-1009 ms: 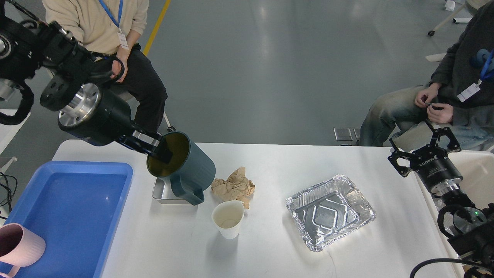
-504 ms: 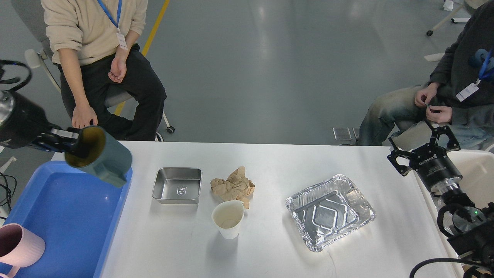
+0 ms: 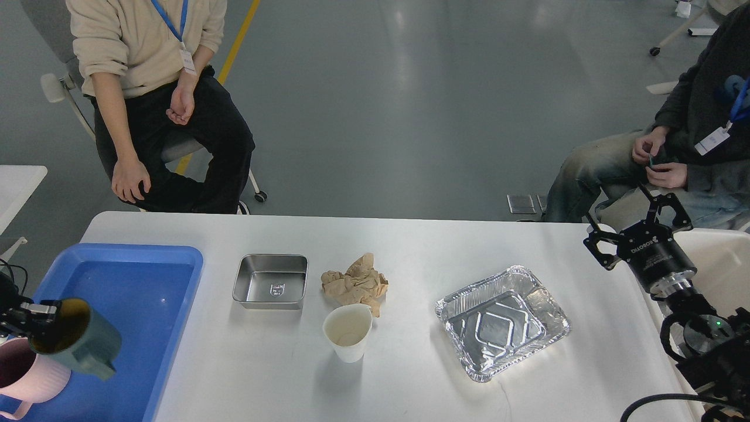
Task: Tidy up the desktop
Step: 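Lift the dark green mug and carry it over the blue tray, then lower the dark green mug into the blue tray and open the left gripper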
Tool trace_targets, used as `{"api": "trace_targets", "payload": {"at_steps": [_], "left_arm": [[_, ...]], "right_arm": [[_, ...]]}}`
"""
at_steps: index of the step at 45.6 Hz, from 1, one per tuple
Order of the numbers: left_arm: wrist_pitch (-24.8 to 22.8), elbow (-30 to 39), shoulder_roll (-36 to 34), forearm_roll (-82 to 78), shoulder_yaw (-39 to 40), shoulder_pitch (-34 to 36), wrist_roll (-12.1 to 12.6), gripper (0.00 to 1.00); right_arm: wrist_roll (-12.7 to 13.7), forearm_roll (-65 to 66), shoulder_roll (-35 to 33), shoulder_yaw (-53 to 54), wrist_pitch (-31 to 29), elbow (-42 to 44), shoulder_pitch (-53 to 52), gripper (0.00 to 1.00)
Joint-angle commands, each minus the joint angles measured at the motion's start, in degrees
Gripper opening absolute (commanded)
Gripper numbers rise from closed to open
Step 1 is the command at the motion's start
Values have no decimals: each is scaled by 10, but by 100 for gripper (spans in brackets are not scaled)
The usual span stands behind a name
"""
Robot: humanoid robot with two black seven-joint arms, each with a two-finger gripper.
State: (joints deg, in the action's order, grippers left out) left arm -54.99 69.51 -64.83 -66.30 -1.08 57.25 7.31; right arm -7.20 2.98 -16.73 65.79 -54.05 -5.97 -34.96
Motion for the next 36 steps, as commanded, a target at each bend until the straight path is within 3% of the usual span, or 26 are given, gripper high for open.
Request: {"api": "trace_targets", "payload": {"at_steps": [1,36], "left_arm": [[0,0,12,-22,1,-36,-7,2],[94,-74,66,-28,-9,-89,-37,4]], "right_arm": [[0,0,-2,-1,0,0,2,100],[0,0,-1,0,0,0,7,100]]}}
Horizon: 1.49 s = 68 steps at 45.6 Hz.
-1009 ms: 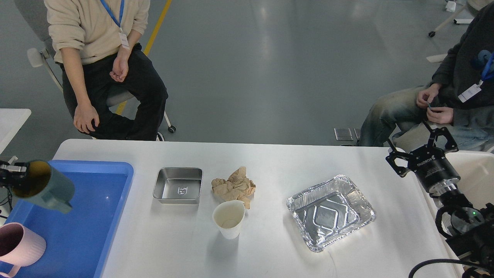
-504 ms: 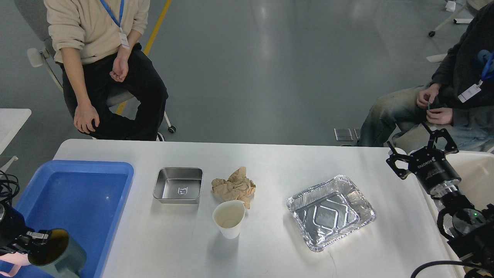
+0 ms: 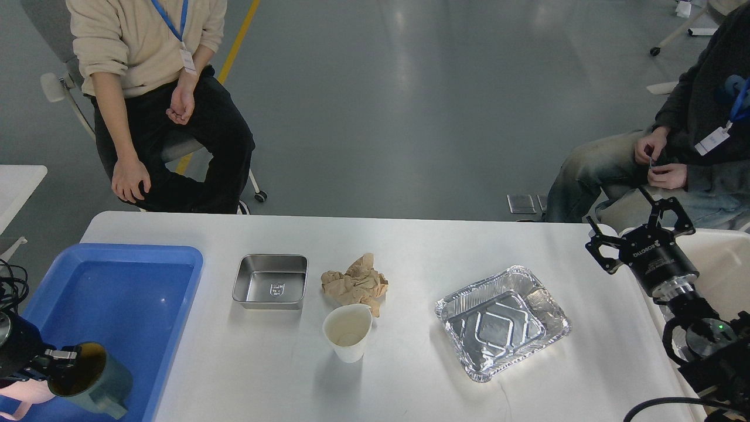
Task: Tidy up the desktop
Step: 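Lower the dark green mug into the blue tray and open the left gripper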
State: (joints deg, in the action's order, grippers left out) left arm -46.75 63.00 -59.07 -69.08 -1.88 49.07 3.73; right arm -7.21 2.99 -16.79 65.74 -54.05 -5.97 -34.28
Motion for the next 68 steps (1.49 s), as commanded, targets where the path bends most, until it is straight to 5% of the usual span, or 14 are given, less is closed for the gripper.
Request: {"api": "trace_targets", "payload": {"at_steps": [1,15,20,26,34,68], "left_arm": [[12,-10,9,0,-1,-9,-1,4],[32,-17,13,0,-1,-23,-6,16],[32,-18,13,0,0,-23,-11,37],[31,-18,12,1,4,-20,-26,74],[23,-17,9,1,5,-13,-45,92],[16,-17,5,1,3,-16,-61,97]], "right_arm": [[0,0,0,0,0,0,0,100],[0,0,1,0,0,0,0,100],[0,0,2,0,0,0,0,100],[0,0,3,0,0,0,0,100],[0,0,3,0,0,0,-1,100],[0,0,2,0,0,0,-2,100]]}}
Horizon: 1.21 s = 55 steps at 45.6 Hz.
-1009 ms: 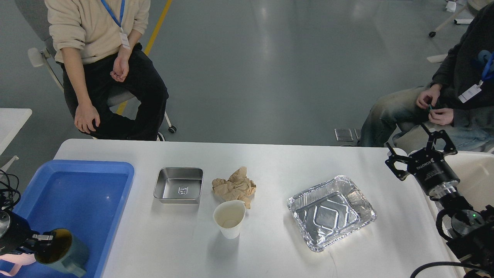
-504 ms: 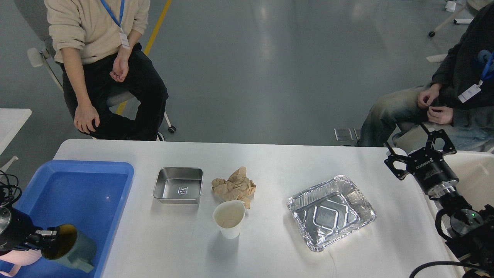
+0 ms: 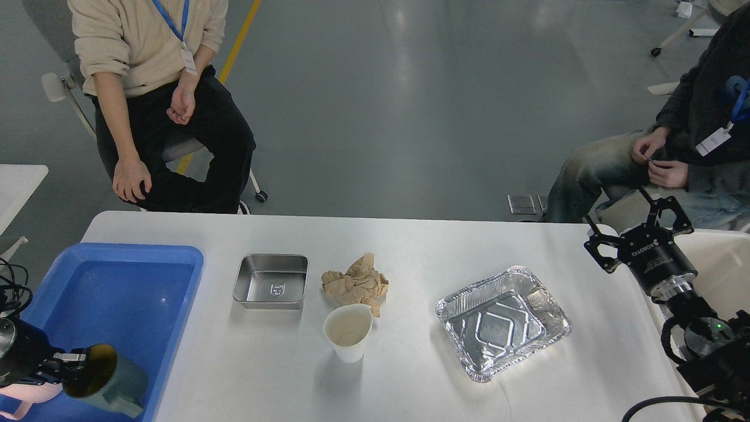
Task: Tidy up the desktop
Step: 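Lower the dark green mug into the blue tray and open the left gripper, then raise the left gripper away from the mugs in the tray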
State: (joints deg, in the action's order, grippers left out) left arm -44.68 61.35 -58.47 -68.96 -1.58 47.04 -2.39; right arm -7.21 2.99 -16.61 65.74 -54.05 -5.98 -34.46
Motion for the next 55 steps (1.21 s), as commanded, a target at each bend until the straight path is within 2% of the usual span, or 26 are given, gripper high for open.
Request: {"api": "trace_targets", "payload": {"at_steps": [1,55], "left_arm": [[-6,0,-1,0,0,4,0,97],[-30,-2,-2,4,3,7,1,97]], "right_arm": [[0,0,0,0,0,0,0,100],[0,0,-3,0,0,0,2,100]]}}
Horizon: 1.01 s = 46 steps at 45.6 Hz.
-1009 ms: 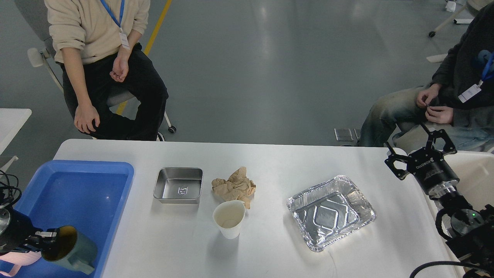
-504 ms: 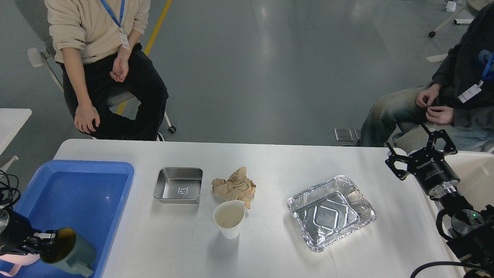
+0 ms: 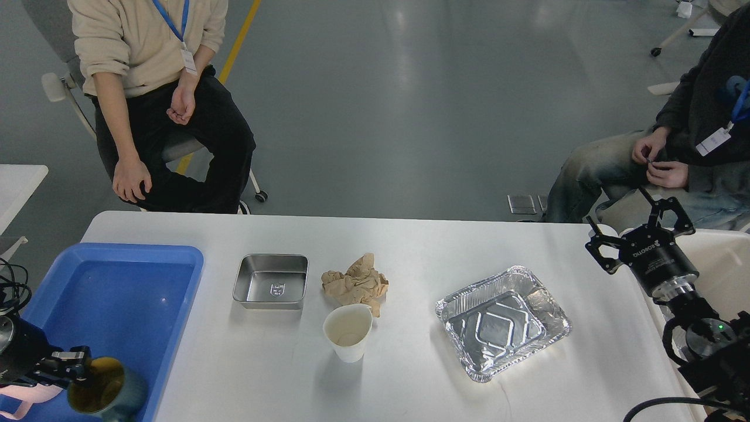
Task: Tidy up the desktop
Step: 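Raise the left gripper away from the mugs in the tray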
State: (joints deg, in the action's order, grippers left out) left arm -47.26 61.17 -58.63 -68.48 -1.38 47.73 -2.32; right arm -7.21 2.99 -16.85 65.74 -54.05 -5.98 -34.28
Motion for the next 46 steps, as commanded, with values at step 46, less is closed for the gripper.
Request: {"api": "trace_targets", "payload": {"at_steps": [46], "left_arm": [[-77,2,-59,134,318,102,71,97]], "right_arm": [[0,0,1,-1,0,0,-3,100]]}}
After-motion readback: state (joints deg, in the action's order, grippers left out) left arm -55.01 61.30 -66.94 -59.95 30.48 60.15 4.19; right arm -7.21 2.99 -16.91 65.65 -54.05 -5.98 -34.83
